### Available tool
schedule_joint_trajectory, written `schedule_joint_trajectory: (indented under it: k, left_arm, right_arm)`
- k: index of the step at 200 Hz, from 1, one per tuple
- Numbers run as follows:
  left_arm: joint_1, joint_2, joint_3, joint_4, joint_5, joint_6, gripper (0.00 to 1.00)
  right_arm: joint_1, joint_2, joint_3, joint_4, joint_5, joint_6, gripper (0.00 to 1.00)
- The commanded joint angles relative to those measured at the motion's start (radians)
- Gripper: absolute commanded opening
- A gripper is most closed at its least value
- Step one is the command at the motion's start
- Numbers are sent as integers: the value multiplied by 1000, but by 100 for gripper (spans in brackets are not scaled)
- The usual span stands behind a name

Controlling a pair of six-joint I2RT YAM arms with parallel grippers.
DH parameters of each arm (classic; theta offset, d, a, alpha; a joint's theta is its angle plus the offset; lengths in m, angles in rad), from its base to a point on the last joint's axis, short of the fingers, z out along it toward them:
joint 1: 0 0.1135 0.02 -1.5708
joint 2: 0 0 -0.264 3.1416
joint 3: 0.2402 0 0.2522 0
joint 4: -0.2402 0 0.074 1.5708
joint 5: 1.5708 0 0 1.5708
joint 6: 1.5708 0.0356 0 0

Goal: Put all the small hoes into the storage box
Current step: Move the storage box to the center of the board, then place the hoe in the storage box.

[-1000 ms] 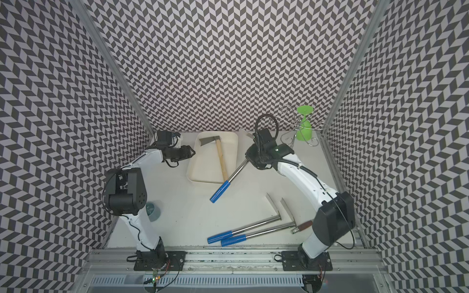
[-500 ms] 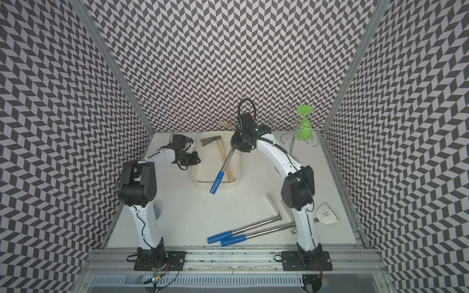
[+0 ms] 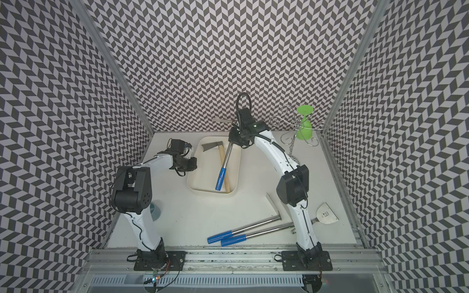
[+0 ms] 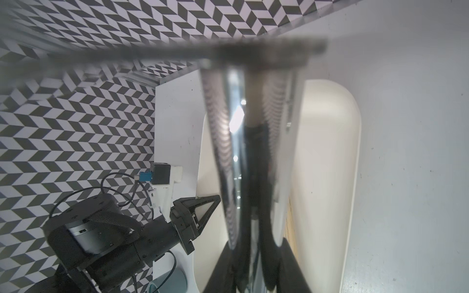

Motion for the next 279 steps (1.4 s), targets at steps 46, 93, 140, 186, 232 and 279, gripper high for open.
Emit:
schedule_joint_trajectory:
  k: [46,93,140,186,232,279]
  left_arm:
    - [-42,-54,-57,-18,-11,5,1]
    - [-43,-59,-54,-18,-15,-1,1]
    - [-45,-56,-46,-17,-8,-5,1]
    - [-48,-49,-39,-17,-6,-7,1]
    - [-50,-52,-40,-16,-5,-7,1]
    - [-50,-53,-41,-13,0,-7,1]
  right_arm:
    - [29,117,88,-77,19,-128,0]
    - [43,163,95,-73,45,-144,0]
    - [63,227,105,-50,68,-152,0]
    - [81,273,111,-23,96,-152,0]
    - [88,291,112,12,124,-145,0]
    - [95,311,111,21,152,-144,0]
